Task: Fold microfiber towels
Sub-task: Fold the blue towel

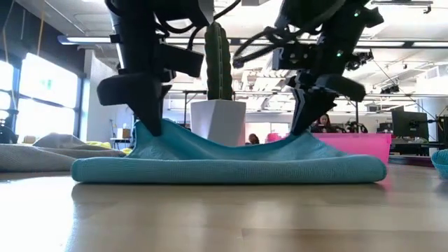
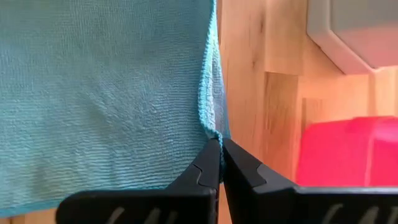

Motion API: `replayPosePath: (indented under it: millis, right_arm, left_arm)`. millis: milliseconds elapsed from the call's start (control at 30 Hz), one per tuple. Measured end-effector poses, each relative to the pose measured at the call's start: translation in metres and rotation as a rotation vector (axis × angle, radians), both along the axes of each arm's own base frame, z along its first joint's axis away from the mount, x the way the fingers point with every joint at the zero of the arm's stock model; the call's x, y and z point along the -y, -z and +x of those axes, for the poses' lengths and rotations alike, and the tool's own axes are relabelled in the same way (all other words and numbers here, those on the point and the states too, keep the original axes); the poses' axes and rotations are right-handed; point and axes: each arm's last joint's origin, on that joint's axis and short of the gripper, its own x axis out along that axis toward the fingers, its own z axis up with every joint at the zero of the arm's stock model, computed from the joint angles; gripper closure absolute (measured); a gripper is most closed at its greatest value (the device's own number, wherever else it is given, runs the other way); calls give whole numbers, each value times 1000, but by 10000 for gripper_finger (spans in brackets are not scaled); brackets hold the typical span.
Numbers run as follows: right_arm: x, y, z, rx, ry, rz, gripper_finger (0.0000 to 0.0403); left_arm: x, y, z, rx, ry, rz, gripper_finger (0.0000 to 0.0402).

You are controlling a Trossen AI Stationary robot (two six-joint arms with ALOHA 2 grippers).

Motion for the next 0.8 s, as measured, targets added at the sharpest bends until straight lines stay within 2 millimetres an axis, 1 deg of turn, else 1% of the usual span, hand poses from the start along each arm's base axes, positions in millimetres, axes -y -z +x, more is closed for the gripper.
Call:
replayPosePath:
  millis: [133,267,367,433,533,633,700,800]
  right_arm:
    - [2,4,2,-9,-12,7,403]
    - [4,4,4,2,-6,5,396]
    - [6,4,5,9,3,0,379]
    - [7,4,4,7,7,-38,359]
    - [8,4,4,2,23,-106,325]
    - [9,1,2,6,35,-116,296]
    - [9,-3,0,15,45,-97,284]
    - [8,-8,-4,21,70,-83,278]
  left_arm:
    - [-1,1,0,-6,-8,-43,401]
    - [-1,1,-1,-15,-6,-46,401]
    - [-1,1,-1,-14,-24,-48,400]
    - [0,1,-2,-12,-36,-49,396]
    - [-1,1,-4,-27,-46,-30,380]
    - [-2,0,-7,-53,-44,6,355]
    - [-3,0,-8,-62,-46,29,335]
    - [-4,-1,-10,-75,-52,46,306]
